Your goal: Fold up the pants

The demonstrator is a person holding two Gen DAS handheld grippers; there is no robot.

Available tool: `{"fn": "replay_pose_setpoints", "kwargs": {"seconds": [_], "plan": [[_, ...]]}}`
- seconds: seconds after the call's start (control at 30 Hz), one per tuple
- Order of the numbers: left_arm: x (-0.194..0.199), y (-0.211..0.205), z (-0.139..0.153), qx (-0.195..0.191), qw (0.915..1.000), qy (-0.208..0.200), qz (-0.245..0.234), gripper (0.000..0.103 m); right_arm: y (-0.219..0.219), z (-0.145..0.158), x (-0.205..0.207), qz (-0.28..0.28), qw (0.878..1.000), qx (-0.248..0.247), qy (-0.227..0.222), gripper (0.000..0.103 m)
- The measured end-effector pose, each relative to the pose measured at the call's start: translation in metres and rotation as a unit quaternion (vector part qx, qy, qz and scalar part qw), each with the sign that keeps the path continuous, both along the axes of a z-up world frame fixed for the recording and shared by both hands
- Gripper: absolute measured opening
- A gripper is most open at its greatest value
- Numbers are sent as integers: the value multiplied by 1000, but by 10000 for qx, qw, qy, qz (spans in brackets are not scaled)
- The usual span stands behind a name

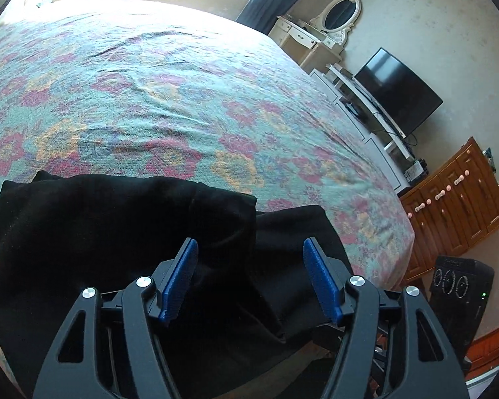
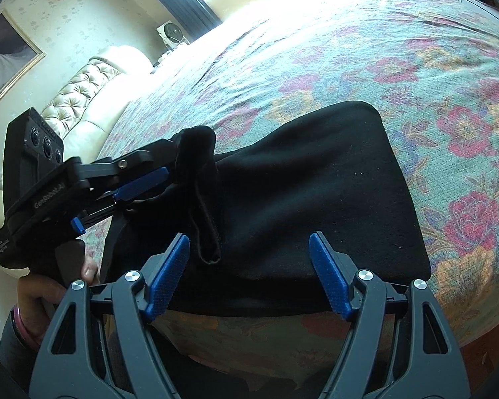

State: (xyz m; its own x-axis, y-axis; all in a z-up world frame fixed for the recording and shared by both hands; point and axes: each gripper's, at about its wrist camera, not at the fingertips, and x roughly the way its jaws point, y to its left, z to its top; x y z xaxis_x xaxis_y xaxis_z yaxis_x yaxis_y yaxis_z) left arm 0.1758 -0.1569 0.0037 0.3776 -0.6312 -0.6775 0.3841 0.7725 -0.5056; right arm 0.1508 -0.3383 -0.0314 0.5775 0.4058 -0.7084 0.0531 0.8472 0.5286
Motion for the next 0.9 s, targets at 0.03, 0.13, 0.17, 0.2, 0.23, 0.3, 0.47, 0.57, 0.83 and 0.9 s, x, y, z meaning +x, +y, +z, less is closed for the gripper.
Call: {"fn": "replay_pose_setpoints", "kwargs": {"seconds": [0.03,0.13,0.17,0.2,0.23,0.3,0.47,0.57,0.83,0.9], "plan": [[-2,10,5,-141,9999,23,91,71,-3,0,0,-27,9999,111,11,74],[-11,46,17,-304,9988,-118,372,72,-11,1,2,-42,9991,430,29,75],[-14,61,19,-227,9982,-229,504,74,-12,0,3,-43,9987,508,34,75],[-18,75,21,-106,9972,-358,646,75,-13,1,5,-51,9984,557,28,75],[-22,90,22,6,9958,-471,783,76,-11,1,7,-18,9983,580,15,75],[-29,118,18,185,9925,-613,1045,76,-3,2,16,157,9984,544,-8,76],[-40,168,-16,183,9872,-231,1564,76,25,-6,46,487,9970,497,342,77],[-43,183,-33,-17,9833,-11,1819,76,46,-18,59,785,9909,795,758,77],[-45,166,-42,55,9877,49,1564,76,76,-23,61,1013,9886,709,861,53],[-46,162,-43,70,9886,49,1503,76,77,-25,63,1063,9887,567,887,27]]}}
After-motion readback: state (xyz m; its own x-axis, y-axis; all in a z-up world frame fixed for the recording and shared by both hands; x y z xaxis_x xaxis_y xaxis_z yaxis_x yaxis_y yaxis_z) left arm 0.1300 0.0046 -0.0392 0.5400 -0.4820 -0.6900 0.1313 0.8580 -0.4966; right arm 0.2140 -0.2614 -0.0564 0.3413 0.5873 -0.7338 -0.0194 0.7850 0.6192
